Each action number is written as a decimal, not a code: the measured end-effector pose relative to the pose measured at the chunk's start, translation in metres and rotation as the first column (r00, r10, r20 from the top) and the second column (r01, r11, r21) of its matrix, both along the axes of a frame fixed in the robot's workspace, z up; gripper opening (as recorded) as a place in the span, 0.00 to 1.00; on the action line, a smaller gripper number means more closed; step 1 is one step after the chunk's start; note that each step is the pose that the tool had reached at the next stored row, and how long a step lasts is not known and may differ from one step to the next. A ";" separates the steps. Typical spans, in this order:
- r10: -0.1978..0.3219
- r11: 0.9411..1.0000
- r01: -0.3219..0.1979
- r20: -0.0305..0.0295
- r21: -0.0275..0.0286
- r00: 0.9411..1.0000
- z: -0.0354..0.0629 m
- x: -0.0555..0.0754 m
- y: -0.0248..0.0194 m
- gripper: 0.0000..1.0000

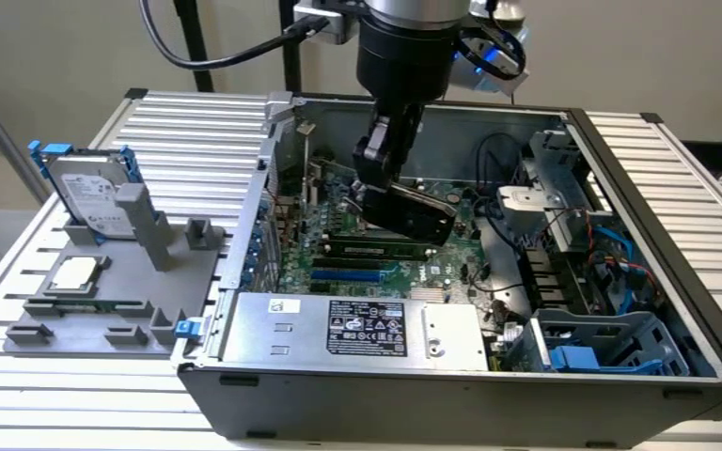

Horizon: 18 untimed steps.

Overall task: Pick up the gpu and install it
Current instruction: 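Insert the gpu into the slot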

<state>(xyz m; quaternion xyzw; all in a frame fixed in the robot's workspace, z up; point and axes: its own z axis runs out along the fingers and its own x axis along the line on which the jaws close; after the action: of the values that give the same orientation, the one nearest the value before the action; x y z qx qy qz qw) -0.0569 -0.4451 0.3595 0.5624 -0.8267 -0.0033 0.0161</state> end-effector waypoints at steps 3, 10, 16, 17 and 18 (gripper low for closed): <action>0.056 0.998 -0.056 0.000 0.000 0.998 -0.0028 0.000 0.0000 0.00; 0.182 0.983 -0.182 0.000 0.000 0.983 -0.0104 0.000 0.0000 0.00; 0.288 0.958 -0.288 0.001 0.000 0.958 -0.0175 0.000 0.0000 0.00; 0.305 0.952 -0.305 0.002 -0.001 0.952 -0.0190 0.000 0.0000 0.00; 0.318 0.948 -0.318 0.003 -0.001 0.948 -0.0204 0.000 0.0000 0.00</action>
<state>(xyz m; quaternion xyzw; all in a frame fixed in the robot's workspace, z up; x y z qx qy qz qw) -0.0571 -0.4451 0.3391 0.6883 -0.7252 0.0003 0.0154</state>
